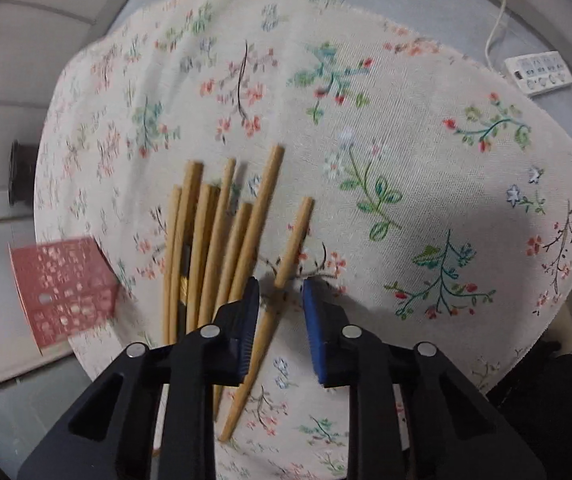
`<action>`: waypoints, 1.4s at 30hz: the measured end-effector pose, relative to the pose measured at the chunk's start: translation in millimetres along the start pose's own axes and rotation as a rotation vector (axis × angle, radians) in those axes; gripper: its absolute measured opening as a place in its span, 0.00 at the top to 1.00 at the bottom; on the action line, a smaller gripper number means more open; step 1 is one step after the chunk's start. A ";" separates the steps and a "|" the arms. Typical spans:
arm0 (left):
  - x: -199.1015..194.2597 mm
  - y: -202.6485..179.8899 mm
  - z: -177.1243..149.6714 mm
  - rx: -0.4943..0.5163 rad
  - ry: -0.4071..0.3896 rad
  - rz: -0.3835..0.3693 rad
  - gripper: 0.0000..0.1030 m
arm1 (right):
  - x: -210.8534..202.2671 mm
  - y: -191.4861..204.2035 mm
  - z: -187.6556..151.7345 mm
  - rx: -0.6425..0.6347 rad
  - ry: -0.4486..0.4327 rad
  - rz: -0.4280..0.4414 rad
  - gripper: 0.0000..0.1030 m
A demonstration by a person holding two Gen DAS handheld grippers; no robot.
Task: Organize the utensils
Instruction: 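Grasp a bamboo chopstick with the right gripper while the left lifts its chopstick upright, then carry both chopsticks over the pink holder and open both grippers to drop them in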
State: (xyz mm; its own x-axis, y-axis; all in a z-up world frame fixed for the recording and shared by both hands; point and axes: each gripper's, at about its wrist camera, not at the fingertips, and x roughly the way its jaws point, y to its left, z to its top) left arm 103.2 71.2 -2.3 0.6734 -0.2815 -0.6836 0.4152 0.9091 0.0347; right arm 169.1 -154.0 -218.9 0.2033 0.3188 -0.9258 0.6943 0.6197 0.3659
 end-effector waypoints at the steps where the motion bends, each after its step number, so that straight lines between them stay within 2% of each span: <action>1: -1.0 1.4 0.5 -0.005 -0.008 -0.005 0.94 | 1.1 2.4 0.0 -0.003 -0.005 -0.009 0.79; 2: -3.1 2.5 1.3 -0.011 -0.018 -0.009 0.94 | 2.7 3.8 0.3 -0.002 -0.013 -0.021 0.88; 3: -4.4 3.6 2.6 -0.018 -0.025 -0.015 0.94 | 3.4 4.1 0.5 0.004 -0.020 -0.021 0.91; 5: -6.8 5.1 4.0 -0.031 -0.037 -0.017 0.94 | 3.5 5.4 0.6 0.014 -0.035 -0.007 0.92; 9: -11.5 8.5 5.5 -0.063 -0.056 -0.022 0.94 | 2.4 -7.6 3.4 0.041 -0.067 0.109 0.94; 14: -14.6 8.5 7.9 -0.086 -0.067 -0.007 0.94 | -24.0 -6.2 5.5 -0.025 -0.137 0.170 0.94; 22: -16.5 4.1 12.8 -0.126 -0.074 0.002 0.94 | -124.1 7.3 -15.3 -0.218 -0.328 0.280 0.94; 32: -21.2 -0.3 22.5 -0.156 -0.096 -0.006 0.94 | -225.8 2.5 -22.7 -0.344 -0.505 0.307 0.94; 37: -24.7 11.4 43.2 -0.193 -0.134 0.008 0.94 | -270.2 14.9 -13.0 -0.380 -0.555 0.360 0.94; 42: -28.0 28.5 72.3 -0.237 -0.191 0.056 0.94 | -305.4 35.3 -13.6 -0.431 -0.616 0.423 0.94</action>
State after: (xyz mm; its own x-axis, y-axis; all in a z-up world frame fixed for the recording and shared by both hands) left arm 140.4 82.8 70.5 0.8033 -0.2612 -0.5352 0.2353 0.9648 -0.1176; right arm 122.2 -219.8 78.1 0.8102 0.2156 -0.5450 0.1791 0.7943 0.5805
